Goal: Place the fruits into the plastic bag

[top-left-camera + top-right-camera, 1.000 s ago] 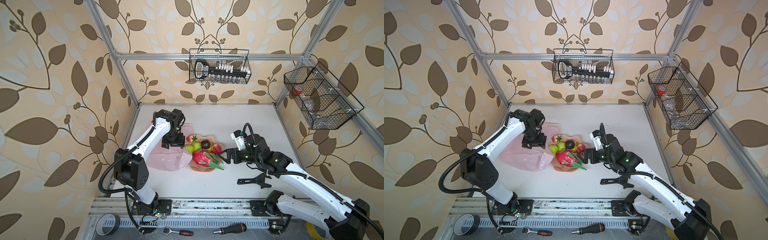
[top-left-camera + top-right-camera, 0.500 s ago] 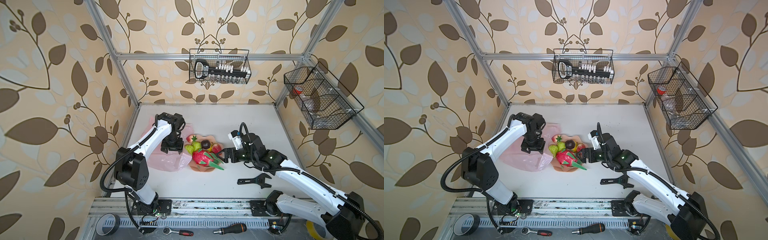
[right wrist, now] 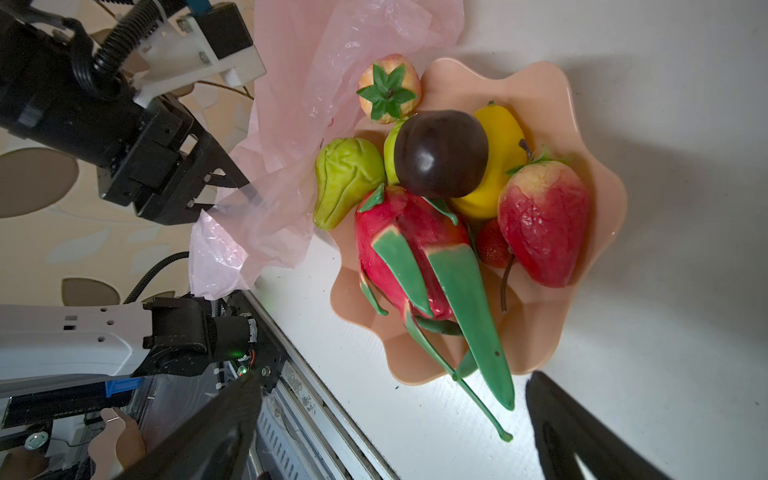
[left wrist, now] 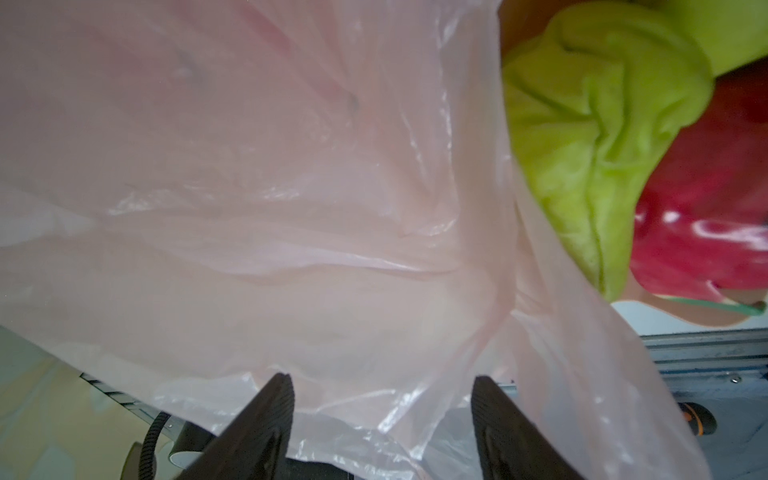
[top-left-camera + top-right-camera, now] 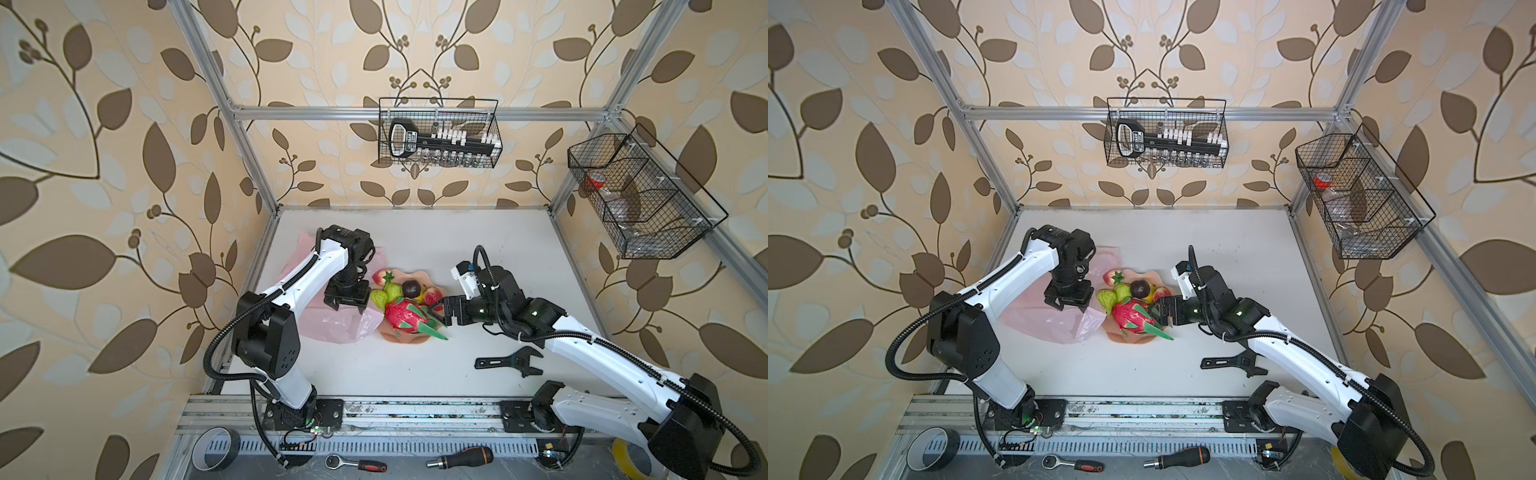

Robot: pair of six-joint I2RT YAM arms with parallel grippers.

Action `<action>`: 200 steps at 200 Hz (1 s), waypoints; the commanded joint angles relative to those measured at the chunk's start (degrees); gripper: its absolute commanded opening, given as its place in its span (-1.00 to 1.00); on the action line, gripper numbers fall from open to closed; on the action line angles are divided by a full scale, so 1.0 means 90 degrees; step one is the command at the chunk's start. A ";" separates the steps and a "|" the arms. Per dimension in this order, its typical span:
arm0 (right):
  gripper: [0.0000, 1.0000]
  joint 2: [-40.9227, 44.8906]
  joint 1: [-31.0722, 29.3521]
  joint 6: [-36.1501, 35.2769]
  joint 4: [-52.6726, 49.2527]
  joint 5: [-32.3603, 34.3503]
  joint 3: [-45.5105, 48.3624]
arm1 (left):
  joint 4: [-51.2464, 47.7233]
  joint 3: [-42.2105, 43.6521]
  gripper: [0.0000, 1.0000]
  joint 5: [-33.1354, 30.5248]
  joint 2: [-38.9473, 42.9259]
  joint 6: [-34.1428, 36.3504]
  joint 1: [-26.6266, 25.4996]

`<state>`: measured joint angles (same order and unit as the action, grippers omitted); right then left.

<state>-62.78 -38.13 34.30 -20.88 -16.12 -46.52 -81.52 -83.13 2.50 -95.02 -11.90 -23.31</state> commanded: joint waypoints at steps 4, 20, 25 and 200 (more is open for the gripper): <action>1.00 -0.0045 -0.0050 0.0034 0.0094 -0.0054 -0.0139 | -0.0521 -0.0231 0.41 -0.0274 -0.0048 0.0161 -0.0093; 1.00 -0.0045 -0.0051 0.0028 0.0111 -0.0072 -0.0108 | -0.0586 -0.0296 0.40 -0.0353 -0.0042 0.0137 -0.0151; 1.00 -0.0044 -0.0053 0.0032 0.0121 -0.0080 -0.0100 | -0.0607 -0.0318 0.40 -0.0370 -0.0046 0.0130 -0.0170; 1.00 -0.0171 -0.0041 0.0085 0.0413 -0.0232 -0.0162 | -0.0284 -0.0002 0.02 -0.0665 -0.0556 0.0004 -0.0418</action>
<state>-63.57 -38.24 34.72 -18.35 -17.08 -46.52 -82.94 -83.72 -2.15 -99.94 -11.92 -26.68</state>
